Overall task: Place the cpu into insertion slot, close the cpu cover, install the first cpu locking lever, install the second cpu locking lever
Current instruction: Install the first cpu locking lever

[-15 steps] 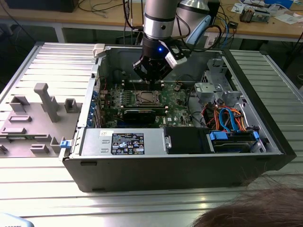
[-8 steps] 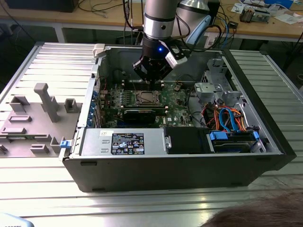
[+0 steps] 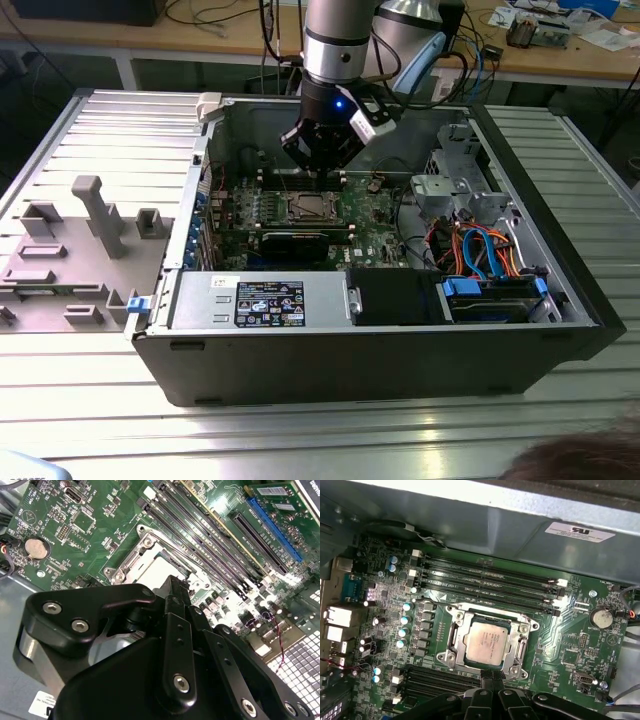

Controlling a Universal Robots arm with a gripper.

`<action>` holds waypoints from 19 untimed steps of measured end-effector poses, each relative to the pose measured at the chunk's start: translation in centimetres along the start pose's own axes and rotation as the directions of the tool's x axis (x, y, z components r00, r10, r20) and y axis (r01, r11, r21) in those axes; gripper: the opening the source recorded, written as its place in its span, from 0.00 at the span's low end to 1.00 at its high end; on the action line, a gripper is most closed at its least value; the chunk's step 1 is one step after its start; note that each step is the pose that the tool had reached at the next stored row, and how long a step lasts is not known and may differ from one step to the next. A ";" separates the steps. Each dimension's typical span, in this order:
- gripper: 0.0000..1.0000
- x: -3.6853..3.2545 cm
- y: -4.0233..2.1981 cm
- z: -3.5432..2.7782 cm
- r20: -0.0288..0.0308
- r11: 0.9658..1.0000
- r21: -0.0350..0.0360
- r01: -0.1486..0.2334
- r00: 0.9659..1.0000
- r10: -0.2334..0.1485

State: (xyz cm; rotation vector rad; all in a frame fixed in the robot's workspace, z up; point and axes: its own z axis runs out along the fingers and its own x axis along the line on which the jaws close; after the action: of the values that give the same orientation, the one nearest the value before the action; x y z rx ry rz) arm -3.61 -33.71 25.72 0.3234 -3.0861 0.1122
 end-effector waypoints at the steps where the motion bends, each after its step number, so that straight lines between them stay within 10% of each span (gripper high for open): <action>1: 0.11 0.00 0.00 0.00 0.000 1.000 0.000 0.001 1.000 -0.001; 19: 0.11 0.00 0.00 0.00 0.003 0.999 0.002 0.045 0.999 -0.045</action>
State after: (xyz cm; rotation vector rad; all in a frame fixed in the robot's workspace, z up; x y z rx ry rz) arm -3.60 -33.71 25.73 0.3938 -3.0795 0.1136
